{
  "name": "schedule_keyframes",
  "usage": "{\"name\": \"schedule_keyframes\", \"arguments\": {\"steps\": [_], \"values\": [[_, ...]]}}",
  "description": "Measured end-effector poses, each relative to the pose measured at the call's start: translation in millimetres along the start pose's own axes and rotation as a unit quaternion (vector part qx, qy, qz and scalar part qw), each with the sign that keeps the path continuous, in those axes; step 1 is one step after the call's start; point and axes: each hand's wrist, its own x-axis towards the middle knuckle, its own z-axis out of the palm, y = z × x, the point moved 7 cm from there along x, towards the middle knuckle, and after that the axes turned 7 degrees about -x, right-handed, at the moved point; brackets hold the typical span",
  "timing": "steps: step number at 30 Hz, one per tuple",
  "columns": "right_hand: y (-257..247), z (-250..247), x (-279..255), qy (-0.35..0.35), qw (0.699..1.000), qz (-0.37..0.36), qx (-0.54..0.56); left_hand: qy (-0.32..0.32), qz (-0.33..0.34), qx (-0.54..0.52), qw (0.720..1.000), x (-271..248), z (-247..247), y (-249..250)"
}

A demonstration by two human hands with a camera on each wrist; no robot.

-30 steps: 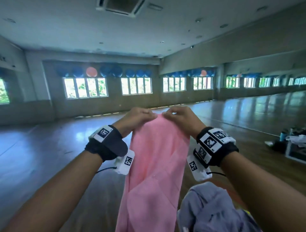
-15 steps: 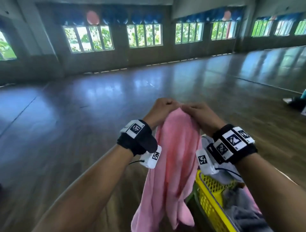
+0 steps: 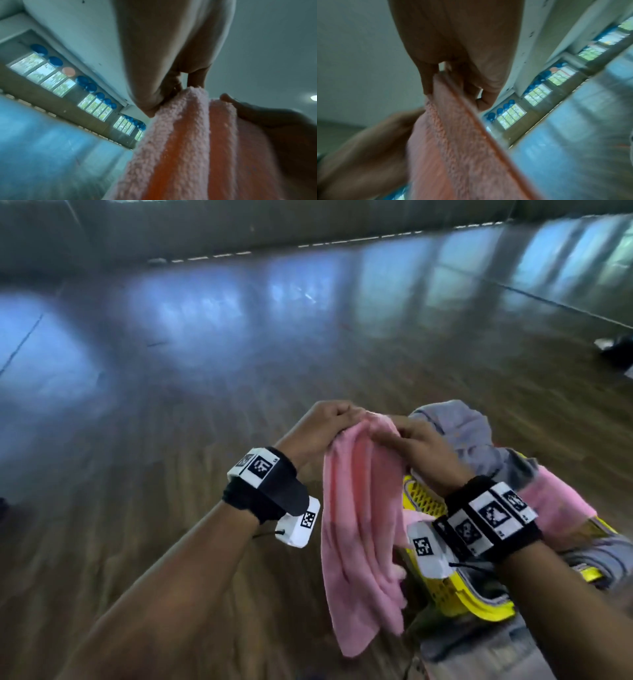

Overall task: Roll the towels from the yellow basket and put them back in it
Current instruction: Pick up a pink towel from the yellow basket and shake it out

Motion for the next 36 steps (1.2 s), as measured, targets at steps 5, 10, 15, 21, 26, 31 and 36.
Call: {"name": "schedule_keyframes", "arguments": {"steps": [5,10,15,21,26,31,36], "values": [[14,-44,6,0.13,0.984,0.024,0.119,-0.066,-0.035,-0.127,0.989,-24,19,-25],[17,20,-15,-0.014,0.998,0.033,-0.054,-0.011,-0.011,-0.067,0.998,-16,5,-30],[10,-17,-7,0.113,0.993,-0.008,0.008,-0.07,-0.025,-0.107,0.991,-30,13,-45],[24,20,-13,0.041,0.997,0.058,0.026,-0.006,-0.003,-0.07,0.998,-27,-11,-35],[15,19,-18,0.016,1.0,0.013,0.012,-0.098,-0.013,-0.042,0.994,-34,7,-34],[18,-16,-7,0.149,0.982,0.026,0.112,-0.061,-0.011,-0.084,0.995,-38,-2,-34],[8,50,-25,-0.079,0.995,0.048,-0.024,-0.035,0.011,-0.024,0.999,-23,-11,-24]]}}
